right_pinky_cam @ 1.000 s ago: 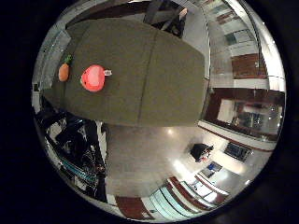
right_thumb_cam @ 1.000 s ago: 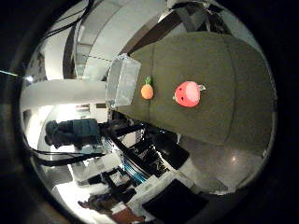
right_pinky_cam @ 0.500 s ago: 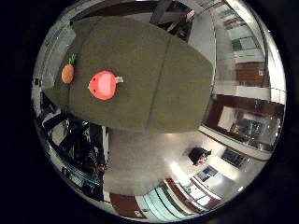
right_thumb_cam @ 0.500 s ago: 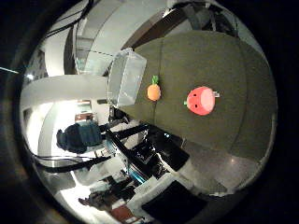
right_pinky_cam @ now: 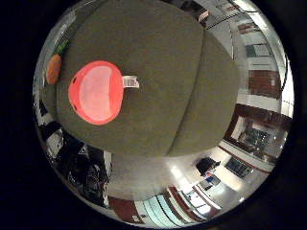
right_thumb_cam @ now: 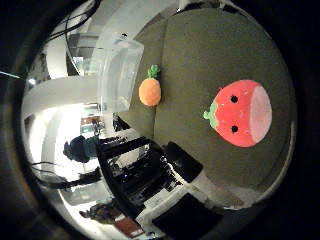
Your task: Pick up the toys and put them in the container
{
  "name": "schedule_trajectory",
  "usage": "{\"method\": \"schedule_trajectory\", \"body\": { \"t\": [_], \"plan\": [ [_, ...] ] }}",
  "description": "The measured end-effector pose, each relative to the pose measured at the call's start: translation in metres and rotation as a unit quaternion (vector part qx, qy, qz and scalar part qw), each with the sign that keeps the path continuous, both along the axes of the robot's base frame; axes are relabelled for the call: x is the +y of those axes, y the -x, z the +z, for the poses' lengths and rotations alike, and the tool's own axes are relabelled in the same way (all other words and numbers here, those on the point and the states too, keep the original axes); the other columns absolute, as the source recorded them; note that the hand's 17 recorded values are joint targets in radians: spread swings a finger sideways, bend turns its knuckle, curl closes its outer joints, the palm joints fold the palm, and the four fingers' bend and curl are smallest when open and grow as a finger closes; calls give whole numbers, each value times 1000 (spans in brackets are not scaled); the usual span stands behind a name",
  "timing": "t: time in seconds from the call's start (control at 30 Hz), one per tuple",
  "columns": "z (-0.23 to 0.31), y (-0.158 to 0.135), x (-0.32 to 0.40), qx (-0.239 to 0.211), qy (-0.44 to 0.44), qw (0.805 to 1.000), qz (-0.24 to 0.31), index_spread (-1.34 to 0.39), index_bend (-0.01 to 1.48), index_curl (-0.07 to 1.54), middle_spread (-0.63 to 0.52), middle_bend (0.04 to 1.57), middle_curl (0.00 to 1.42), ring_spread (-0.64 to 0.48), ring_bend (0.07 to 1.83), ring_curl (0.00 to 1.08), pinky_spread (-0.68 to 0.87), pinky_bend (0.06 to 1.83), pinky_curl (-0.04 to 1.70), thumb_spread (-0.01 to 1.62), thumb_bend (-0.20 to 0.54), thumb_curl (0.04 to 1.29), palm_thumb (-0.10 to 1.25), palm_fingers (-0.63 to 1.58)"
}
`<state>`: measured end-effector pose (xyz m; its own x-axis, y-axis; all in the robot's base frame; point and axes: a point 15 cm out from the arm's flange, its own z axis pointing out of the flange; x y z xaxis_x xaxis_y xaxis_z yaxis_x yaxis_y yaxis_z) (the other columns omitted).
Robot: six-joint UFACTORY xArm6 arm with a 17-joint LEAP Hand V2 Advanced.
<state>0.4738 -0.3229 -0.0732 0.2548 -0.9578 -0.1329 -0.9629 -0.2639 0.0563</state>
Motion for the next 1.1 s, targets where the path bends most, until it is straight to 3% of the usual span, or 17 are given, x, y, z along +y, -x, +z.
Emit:
{"method": "schedule_trajectory", "body": {
  "t": [0.43,0.57,0.63,0.67,0.73,0.77,0.93,1.1],
  "plan": [
    [-78,23,-29,23,15,999,-16,-412,191,331,13,184,291,176,229,256,407,477,103,1105,-20,303,575,151],
    [-84,28,-34,34,27,999,-15,-407,190,331,-44,219,305,78,343,266,410,488,72,1094,-20,307,585,475],
    [-82,26,-36,31,29,999,-15,-400,187,338,-115,308,336,-54,548,308,304,532,37,1088,-18,311,604,872],
    [-79,25,-39,27,31,999,-17,-411,208,362,-162,407,380,-134,644,349,139,622,41,1084,-14,315,625,1144],
    [-70,20,-47,17,38,999,-20,-431,302,454,-211,602,483,-217,799,447,-134,855,116,1074,-10,323,678,1325],
    [-62,15,-53,7,44,999,-23,-439,382,498,-217,671,518,-231,854,475,-199,966,162,1070,-5,330,707,1414],
    [-9,12,-98,-35,74,996,-46,-400,842,767,-206,1081,715,-255,1188,633,-231,1407,383,1050,-5,386,869,1268],
    [51,7,-79,-70,54,995,-46,-325,1039,876,-170,1255,784,-249,1303,723,-190,1536,491,1078,-3,449,986,1149]
  ]
}}
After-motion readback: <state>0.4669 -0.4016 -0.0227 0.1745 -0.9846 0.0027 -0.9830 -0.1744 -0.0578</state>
